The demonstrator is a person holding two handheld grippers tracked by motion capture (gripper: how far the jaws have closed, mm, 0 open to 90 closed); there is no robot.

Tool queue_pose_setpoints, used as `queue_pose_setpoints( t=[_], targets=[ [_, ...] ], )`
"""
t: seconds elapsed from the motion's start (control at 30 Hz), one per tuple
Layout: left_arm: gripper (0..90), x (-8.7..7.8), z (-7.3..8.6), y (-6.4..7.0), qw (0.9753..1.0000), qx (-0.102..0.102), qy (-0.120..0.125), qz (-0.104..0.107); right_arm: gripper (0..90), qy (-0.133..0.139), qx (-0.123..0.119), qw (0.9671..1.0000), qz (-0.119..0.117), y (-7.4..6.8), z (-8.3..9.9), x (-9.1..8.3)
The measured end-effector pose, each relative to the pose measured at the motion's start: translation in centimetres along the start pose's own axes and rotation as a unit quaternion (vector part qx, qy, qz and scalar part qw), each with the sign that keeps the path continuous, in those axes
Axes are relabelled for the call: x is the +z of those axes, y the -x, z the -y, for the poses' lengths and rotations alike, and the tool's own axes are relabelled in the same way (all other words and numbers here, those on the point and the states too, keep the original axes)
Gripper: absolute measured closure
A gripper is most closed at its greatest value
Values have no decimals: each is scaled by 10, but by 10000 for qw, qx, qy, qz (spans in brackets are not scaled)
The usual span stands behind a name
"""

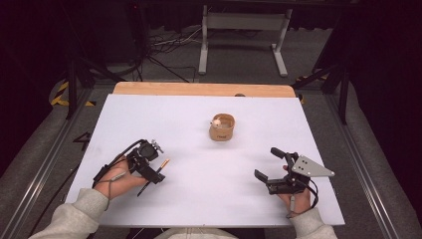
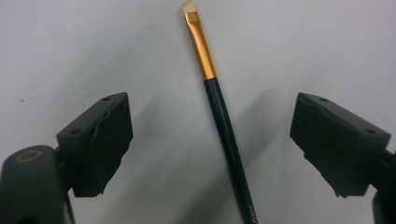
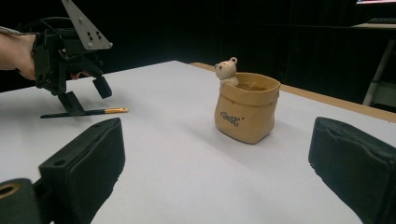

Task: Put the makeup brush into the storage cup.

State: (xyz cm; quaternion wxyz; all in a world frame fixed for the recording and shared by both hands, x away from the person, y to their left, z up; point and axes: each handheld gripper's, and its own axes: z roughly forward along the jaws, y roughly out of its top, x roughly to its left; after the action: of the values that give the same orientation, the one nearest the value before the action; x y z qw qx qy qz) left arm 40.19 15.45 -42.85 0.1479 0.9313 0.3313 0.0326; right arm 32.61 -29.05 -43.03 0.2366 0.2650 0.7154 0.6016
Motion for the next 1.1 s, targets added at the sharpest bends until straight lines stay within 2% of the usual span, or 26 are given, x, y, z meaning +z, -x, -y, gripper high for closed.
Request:
queue_pose_setpoints(
  t=[0.1, 0.37, 0.63, 0.9, 1.1],
  targets=[
    [197, 2, 0, 2, 9999, 66, -90, -86, 41, -19, -8, 10000, -4, 0, 0, 0],
    [263, 5, 1, 4, 9997, 112, -199, -54, 44, -67, -63, 10000, 26, -1, 0, 1],
    [378, 3, 0, 6, 9994, 232, -242, -68, 46, -66, -64, 10000, 24, -1, 0, 1],
    [622, 0, 0, 8, 9990, 301, -315, -28, 47, -74, -77, 9999, 27, -2, 0, 1],
    [716, -1, 0, 7, 9990, 293, -330, -33, 47, -91, -87, 9999, 17, -2, 0, 2]
  ],
)
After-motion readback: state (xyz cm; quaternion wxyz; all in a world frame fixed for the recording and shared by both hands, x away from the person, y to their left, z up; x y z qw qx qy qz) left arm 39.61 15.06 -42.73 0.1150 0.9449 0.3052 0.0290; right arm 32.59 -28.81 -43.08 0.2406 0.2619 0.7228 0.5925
